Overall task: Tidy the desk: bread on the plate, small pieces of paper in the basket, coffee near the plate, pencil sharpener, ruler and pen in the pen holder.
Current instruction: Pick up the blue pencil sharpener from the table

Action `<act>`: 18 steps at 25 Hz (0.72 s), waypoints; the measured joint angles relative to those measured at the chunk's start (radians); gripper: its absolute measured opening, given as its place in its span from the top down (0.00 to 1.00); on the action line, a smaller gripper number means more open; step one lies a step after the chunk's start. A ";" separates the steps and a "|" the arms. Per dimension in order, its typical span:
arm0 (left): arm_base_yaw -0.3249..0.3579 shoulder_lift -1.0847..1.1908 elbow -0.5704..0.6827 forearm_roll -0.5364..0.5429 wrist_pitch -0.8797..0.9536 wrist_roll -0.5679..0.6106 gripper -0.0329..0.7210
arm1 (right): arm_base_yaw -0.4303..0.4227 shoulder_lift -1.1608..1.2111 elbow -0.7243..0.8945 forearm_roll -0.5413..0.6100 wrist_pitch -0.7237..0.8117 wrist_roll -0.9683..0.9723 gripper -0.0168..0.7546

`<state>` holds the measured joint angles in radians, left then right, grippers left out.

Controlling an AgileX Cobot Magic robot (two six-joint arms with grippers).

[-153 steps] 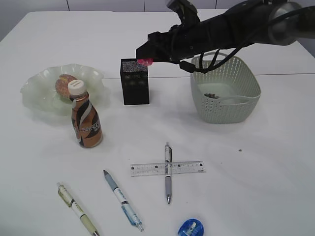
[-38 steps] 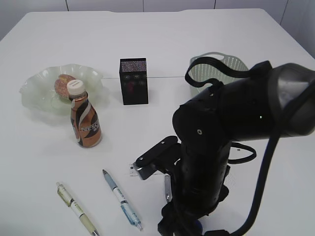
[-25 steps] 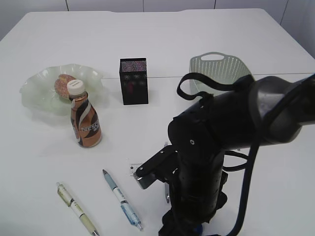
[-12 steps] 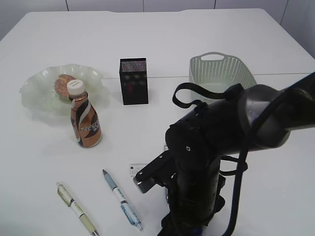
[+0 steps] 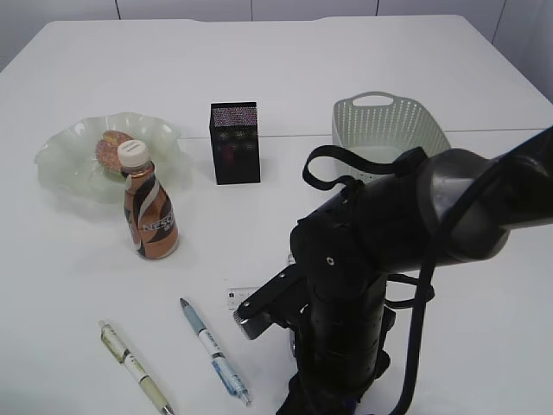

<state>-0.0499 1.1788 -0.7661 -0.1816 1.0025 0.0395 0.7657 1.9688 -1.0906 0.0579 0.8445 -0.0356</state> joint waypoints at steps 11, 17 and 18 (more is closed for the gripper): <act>0.000 0.000 0.000 0.000 0.000 0.000 0.37 | 0.000 -0.181 0.000 0.002 -0.064 -0.042 0.50; 0.000 0.000 0.000 0.000 0.000 0.000 0.37 | -0.099 -0.253 0.000 0.088 -0.126 -0.095 0.50; 0.000 0.000 0.000 0.000 0.000 0.002 0.37 | -0.122 -0.253 -0.005 0.113 -0.126 -0.127 0.50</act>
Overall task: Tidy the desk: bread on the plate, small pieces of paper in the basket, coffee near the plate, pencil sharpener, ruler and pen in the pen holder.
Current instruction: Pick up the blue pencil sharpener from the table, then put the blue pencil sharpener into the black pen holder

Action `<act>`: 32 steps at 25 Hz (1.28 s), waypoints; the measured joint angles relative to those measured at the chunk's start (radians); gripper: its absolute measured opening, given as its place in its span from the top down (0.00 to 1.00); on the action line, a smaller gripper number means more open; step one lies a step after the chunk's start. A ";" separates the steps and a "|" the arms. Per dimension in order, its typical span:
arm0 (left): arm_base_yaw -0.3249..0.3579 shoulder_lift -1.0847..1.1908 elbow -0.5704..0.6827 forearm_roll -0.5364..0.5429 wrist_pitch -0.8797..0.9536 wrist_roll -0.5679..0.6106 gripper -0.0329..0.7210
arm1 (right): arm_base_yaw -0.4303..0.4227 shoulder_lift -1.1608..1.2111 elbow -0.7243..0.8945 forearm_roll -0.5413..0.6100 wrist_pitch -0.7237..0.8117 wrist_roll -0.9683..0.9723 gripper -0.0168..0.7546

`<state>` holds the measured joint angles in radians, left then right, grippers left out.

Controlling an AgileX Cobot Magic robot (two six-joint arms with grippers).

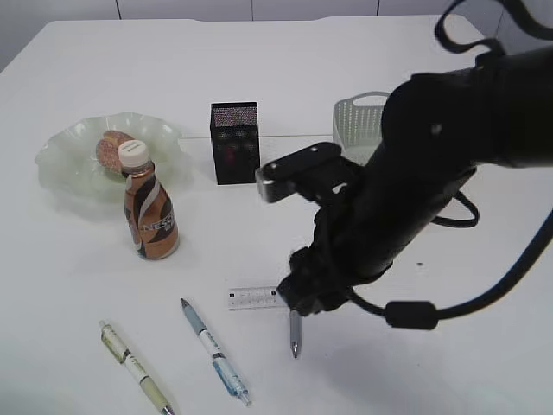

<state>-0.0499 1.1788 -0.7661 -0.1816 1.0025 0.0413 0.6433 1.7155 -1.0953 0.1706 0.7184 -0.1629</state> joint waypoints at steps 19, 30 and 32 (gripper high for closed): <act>0.000 0.000 0.000 0.000 0.000 0.000 0.37 | -0.301 0.168 -0.450 0.600 -0.009 -0.516 0.50; 0.000 0.000 0.000 -0.006 0.000 0.000 0.37 | -0.355 0.432 -0.712 0.842 0.106 -0.686 0.50; 0.000 0.000 0.000 -0.006 0.000 0.000 0.37 | -0.377 0.455 -0.716 0.924 0.108 -0.740 0.50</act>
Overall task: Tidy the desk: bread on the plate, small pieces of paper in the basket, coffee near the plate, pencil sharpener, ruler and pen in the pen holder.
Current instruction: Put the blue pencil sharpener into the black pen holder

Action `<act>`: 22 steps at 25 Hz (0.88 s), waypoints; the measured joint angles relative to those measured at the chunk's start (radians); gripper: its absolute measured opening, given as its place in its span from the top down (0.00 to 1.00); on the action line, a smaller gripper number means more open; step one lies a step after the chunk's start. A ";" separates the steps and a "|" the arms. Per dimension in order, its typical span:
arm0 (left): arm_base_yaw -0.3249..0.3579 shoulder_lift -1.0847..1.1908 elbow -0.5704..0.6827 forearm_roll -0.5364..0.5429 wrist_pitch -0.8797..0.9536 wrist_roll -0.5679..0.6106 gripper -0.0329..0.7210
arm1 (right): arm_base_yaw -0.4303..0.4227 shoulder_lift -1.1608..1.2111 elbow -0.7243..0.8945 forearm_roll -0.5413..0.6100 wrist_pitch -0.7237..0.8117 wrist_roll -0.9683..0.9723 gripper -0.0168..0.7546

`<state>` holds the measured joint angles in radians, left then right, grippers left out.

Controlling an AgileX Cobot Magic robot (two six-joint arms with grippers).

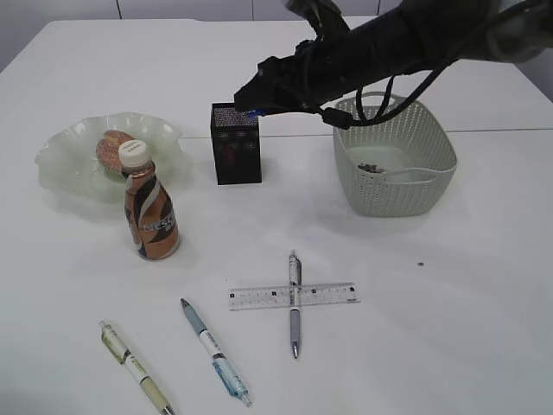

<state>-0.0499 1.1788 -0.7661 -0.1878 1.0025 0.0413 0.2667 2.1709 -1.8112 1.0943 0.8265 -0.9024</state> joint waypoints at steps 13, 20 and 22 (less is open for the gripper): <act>0.000 0.000 0.000 -0.015 0.000 0.000 0.37 | -0.028 0.151 -0.114 0.272 0.000 -0.221 0.50; 0.000 0.000 0.000 -0.016 0.000 0.000 0.37 | -0.031 0.220 -0.168 0.368 -0.010 -0.294 0.50; 0.000 0.000 0.000 -0.016 0.000 0.000 0.37 | -0.031 0.237 -0.178 0.395 -0.018 -0.319 0.50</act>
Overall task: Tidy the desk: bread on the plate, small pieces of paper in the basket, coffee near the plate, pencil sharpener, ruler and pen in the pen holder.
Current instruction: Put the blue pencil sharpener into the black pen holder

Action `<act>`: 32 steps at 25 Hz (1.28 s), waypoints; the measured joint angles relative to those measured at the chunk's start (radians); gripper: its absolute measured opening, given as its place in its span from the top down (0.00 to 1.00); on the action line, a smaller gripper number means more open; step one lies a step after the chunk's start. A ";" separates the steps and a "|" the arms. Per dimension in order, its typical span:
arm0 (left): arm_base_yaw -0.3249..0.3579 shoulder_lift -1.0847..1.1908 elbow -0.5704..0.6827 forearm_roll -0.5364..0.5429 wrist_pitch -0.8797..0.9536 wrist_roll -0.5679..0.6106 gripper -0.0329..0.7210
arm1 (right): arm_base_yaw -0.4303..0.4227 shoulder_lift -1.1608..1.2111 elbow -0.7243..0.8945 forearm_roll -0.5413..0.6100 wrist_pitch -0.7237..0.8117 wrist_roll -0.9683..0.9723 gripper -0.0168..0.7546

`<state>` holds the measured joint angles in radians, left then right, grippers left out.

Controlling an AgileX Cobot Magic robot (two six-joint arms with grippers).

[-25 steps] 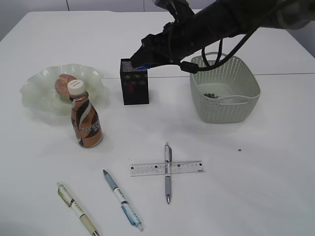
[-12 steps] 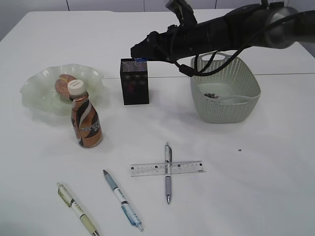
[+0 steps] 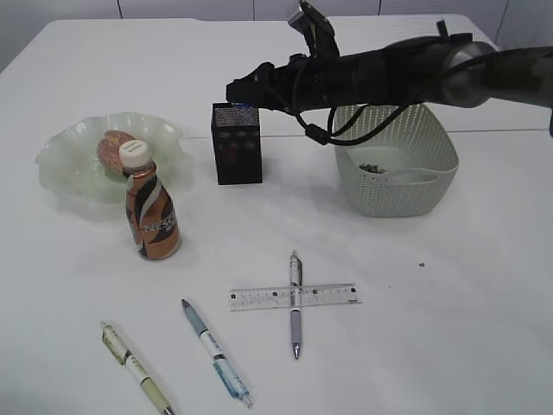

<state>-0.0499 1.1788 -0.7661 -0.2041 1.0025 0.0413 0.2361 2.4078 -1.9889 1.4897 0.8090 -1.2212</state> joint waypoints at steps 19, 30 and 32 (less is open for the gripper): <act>0.000 0.000 0.000 0.000 -0.011 0.000 0.37 | 0.000 0.070 -0.024 0.197 -0.091 -0.114 0.50; 0.000 0.000 0.000 0.000 -0.011 0.000 0.37 | 0.000 0.070 -0.024 0.206 -0.091 -0.114 0.49; 0.000 0.000 0.000 0.000 -0.011 0.000 0.37 | 0.000 0.070 -0.024 0.210 -0.091 -0.114 0.49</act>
<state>-0.0499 1.1788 -0.7661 -0.2041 0.9919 0.0413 0.2361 2.4777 -2.0127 1.6992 0.7179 -1.3353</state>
